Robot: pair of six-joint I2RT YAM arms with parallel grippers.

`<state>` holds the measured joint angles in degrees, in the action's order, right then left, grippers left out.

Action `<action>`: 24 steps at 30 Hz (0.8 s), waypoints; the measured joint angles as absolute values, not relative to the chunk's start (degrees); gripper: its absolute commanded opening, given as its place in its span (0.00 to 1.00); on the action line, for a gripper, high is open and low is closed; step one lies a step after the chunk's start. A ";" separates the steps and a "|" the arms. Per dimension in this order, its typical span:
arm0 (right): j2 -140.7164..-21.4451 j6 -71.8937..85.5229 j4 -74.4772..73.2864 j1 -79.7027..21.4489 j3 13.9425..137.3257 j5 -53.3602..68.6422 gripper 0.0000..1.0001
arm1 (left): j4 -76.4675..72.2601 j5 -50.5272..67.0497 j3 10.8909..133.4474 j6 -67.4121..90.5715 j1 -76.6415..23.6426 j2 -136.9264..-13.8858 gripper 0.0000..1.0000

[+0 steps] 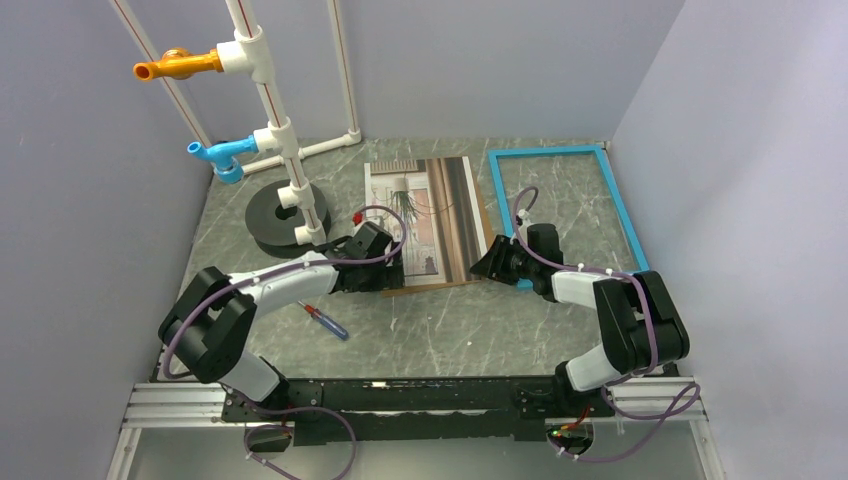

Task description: Take the photo out of the frame

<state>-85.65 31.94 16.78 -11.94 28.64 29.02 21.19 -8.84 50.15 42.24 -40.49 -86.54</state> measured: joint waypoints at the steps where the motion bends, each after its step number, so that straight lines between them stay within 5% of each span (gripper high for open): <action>1: -85.71 31.94 16.80 -11.94 28.64 29.02 0.42 | 20.36 -8.69 49.69 42.26 -40.16 -86.80 0.99; 24: -87.02 31.73 18.00 -12.01 28.64 29.26 0.41 | 5.37 -2.02 42.37 44.25 -35.92 -86.46 0.96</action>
